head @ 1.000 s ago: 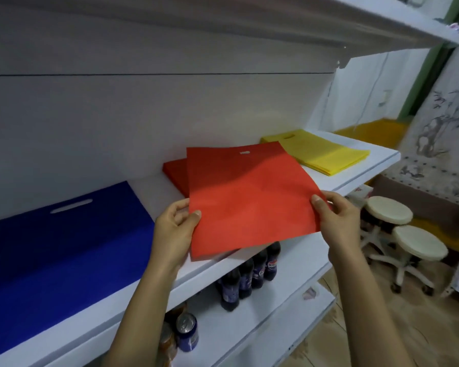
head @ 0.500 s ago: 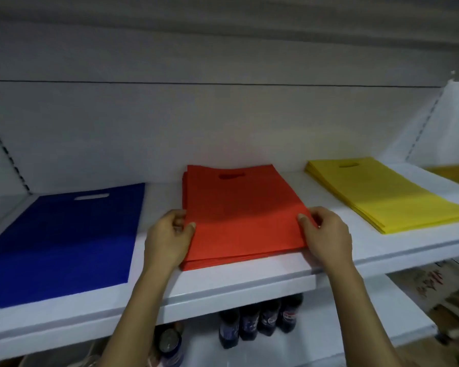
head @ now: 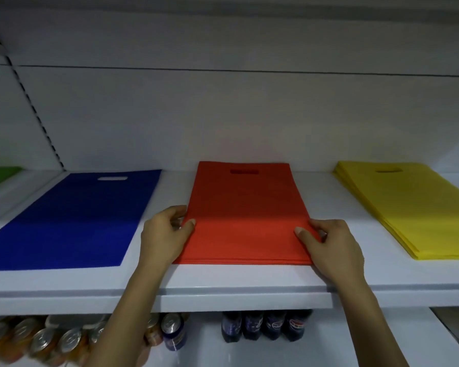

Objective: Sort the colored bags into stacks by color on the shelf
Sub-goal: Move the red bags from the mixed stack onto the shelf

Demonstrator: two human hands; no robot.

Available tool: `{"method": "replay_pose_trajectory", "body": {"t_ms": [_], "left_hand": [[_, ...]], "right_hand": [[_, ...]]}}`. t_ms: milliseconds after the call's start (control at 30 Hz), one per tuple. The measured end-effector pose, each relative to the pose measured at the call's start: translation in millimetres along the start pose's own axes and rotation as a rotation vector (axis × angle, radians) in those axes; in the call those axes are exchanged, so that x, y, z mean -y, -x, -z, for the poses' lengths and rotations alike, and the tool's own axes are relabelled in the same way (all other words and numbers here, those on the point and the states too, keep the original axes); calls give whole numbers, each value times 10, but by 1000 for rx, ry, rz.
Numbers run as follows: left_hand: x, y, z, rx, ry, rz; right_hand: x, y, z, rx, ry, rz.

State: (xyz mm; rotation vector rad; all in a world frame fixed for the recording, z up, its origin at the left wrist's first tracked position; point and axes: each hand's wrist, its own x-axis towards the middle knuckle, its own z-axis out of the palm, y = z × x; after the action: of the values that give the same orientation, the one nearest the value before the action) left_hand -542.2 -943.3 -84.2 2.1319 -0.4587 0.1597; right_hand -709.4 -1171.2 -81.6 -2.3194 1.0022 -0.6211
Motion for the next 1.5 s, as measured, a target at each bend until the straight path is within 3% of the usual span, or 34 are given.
{"method": "replay_pose_trajectory", "body": {"t_ms": [200, 300, 500, 700, 1033, 1233, 1500], "left_hand": [[38, -19, -20, -11, 13, -23], [0, -1, -8, -45, 78, -26], [-3, 79, 438, -104, 41, -154], [483, 151, 1614, -263, -176, -166], [1786, 1038, 4524, -531, -611, 74], [2325, 1895, 5876, -585, -812, 244], [2742, 2501, 6628, -597, -891, 381]], "right_hand": [[5, 22, 40, 15, -53, 29], [70, 48, 106, -88, -23, 59], [777, 149, -31, -184, -20, 317], [1808, 679, -589, -56, -87, 538], [4263, 2291, -1652, 243, -131, 1030], [5371, 3369, -2174, 317, -167, 1142], [6058, 4325, -2560, 476, -276, 1205]]}}
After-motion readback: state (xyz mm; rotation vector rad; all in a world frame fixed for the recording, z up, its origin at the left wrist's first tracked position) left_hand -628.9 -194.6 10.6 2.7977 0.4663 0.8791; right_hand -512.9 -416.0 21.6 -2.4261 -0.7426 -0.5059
